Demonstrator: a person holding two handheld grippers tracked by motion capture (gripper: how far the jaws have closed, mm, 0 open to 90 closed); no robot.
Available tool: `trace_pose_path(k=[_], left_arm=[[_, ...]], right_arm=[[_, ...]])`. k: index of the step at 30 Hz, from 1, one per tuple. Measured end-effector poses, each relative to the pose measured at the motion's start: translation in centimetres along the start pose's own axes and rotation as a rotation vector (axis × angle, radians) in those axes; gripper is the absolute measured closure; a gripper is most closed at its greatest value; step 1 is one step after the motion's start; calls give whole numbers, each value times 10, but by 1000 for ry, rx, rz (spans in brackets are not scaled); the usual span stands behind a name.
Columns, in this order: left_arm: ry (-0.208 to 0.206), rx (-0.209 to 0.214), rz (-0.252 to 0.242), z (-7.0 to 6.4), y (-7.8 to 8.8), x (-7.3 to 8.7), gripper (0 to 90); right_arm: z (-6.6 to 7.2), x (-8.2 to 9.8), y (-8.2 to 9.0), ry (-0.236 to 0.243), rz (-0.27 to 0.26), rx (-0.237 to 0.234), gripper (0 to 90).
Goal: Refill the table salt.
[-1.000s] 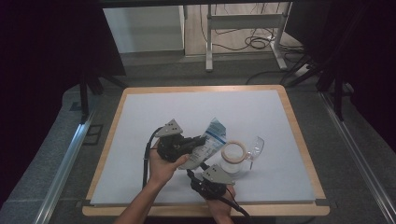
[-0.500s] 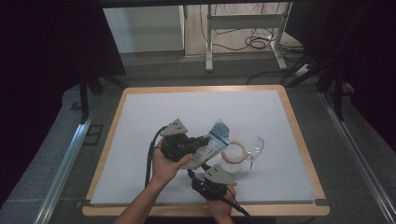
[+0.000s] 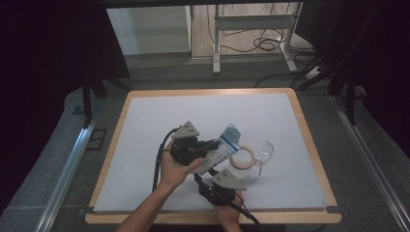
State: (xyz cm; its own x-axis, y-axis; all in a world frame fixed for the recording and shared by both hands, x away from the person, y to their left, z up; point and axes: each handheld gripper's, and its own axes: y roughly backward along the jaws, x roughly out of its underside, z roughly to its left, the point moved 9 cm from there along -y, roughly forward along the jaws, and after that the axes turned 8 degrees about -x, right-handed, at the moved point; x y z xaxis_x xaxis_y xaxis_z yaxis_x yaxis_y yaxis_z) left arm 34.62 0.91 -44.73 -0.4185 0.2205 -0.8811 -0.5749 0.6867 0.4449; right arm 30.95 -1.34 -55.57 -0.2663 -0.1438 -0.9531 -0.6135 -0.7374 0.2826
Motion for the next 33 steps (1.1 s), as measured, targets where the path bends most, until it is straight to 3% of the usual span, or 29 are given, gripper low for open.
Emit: trace_pose_path(k=[17, 28, 33], left_arm=[[-27, -16, 40, -5, -12, -5, 900], [-48, -22, 62, -8, -18, -7, 900], [-35, -17, 69, -7, -21, -7, 900]], right_arm=[[-3, -4, -1, -51, -22, -11, 518], [-5, -5, -1, -113, -46, -27, 519], [-7, -6, -2, -120, -55, -26, 520]])
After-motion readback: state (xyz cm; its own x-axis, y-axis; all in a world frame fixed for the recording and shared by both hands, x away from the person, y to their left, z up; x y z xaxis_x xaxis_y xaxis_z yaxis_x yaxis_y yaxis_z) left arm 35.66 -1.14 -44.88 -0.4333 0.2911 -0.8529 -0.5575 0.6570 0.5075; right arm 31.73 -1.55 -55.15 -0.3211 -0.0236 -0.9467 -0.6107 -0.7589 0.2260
